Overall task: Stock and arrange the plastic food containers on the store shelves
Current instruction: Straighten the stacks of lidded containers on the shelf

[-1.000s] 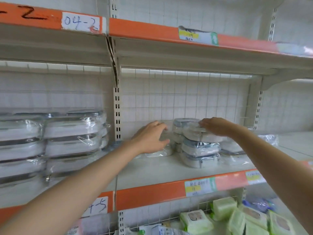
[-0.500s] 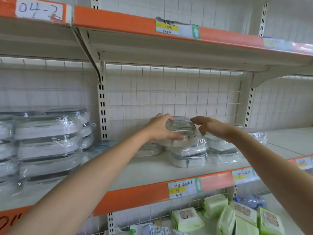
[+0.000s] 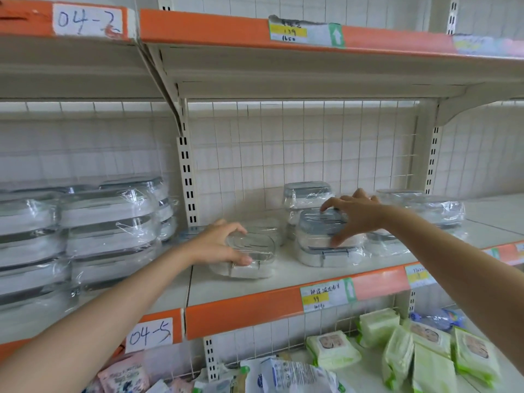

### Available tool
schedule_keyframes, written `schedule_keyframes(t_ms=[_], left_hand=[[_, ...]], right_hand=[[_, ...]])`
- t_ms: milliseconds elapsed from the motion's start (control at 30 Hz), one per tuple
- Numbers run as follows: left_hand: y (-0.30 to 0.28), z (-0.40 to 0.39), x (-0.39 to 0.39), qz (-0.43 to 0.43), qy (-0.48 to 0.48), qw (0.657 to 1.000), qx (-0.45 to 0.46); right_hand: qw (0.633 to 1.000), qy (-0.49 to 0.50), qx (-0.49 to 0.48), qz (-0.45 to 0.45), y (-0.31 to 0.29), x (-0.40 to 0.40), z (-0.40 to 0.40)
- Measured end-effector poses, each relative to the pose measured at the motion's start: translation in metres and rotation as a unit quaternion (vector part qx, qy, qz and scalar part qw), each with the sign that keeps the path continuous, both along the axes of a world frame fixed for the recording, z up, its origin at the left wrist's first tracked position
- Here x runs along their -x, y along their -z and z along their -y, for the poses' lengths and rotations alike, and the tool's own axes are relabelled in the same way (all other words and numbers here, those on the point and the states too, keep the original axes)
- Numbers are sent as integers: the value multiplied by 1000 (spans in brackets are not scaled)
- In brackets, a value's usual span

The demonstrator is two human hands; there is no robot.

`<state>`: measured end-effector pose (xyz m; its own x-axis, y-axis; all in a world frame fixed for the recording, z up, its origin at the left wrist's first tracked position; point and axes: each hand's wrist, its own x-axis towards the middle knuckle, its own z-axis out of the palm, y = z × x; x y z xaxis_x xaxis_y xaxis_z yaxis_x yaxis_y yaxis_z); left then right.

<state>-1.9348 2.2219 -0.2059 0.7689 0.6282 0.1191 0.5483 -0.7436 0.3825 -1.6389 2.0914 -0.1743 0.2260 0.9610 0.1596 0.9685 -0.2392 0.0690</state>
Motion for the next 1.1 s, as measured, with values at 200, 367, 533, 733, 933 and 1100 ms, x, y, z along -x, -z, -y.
schedule_keyframes(t_ms=[200, 367, 533, 733, 933, 1100], left_hand=[[3, -2, 22, -79, 21, 997, 6], [4, 1, 41, -133, -6, 990, -47], [0, -1, 58, -174, -25, 974, -141], [0, 1, 62, -168, -11, 972, -161], [-5, 3, 58, -160, -26, 971, -177], [-4, 1, 53, -159, -23, 967, -195]], right_hand=[[969, -95, -84, -213, -15, 34, -2], [936, -115, -111, -314, -14, 85, -47], [973, -101, -100, -181, 9, 122, -116], [979, -134, -59, -141, 25, 166, -172], [946, -180, -25, -268, 26, 166, -173], [977, -52, -4, -208, 22, 128, -155]])
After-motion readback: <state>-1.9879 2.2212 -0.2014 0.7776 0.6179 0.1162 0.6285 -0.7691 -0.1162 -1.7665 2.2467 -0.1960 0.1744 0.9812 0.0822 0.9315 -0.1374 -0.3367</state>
